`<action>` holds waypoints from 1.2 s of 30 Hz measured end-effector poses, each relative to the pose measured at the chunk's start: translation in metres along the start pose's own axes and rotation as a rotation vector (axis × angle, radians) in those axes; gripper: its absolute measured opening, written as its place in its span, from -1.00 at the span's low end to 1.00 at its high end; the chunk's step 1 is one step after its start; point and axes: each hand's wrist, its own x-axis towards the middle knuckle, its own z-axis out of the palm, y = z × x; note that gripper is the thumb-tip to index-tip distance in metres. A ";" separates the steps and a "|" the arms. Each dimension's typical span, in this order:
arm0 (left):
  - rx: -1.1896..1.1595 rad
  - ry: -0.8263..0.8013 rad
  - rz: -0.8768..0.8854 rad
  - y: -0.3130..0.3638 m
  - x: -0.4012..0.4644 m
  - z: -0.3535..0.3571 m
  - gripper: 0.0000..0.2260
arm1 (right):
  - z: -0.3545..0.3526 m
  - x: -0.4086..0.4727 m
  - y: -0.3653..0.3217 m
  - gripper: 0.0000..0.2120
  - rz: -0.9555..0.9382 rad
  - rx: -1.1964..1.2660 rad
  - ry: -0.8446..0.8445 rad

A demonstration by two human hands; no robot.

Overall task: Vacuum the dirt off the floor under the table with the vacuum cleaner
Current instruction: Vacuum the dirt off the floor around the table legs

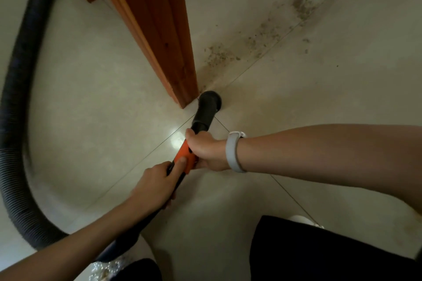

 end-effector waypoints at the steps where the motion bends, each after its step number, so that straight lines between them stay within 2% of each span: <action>1: -0.008 0.012 -0.010 0.002 0.001 0.001 -0.54 | 0.000 0.001 -0.002 -0.59 -0.008 -0.020 -0.006; 9: -0.152 0.065 0.047 0.045 0.021 0.014 -0.54 | -0.042 0.009 -0.041 -0.57 -0.106 -0.104 0.010; 14: -0.343 -0.030 0.011 0.067 0.027 0.019 -0.60 | -0.061 0.007 -0.070 -0.64 -0.101 -0.270 -0.053; 19: -0.470 -0.059 -0.029 0.078 0.037 0.021 -0.59 | -0.073 0.010 -0.098 -0.63 -0.137 -0.375 -0.031; 23: -0.474 -0.034 -0.037 0.083 0.051 0.016 -0.56 | -0.075 0.015 -0.113 -0.66 -0.184 -0.390 0.044; 27: -0.458 -0.012 -0.026 0.078 0.052 0.015 -0.57 | -0.073 0.017 -0.109 -0.66 -0.202 -0.371 0.034; 32: -0.365 -0.074 0.032 0.065 0.035 0.022 -0.61 | -0.074 0.013 -0.080 -0.67 -0.178 -0.352 0.043; 36: -0.341 -0.157 0.072 0.060 0.024 0.033 -0.63 | -0.083 0.006 -0.054 -0.74 -0.166 -0.286 0.150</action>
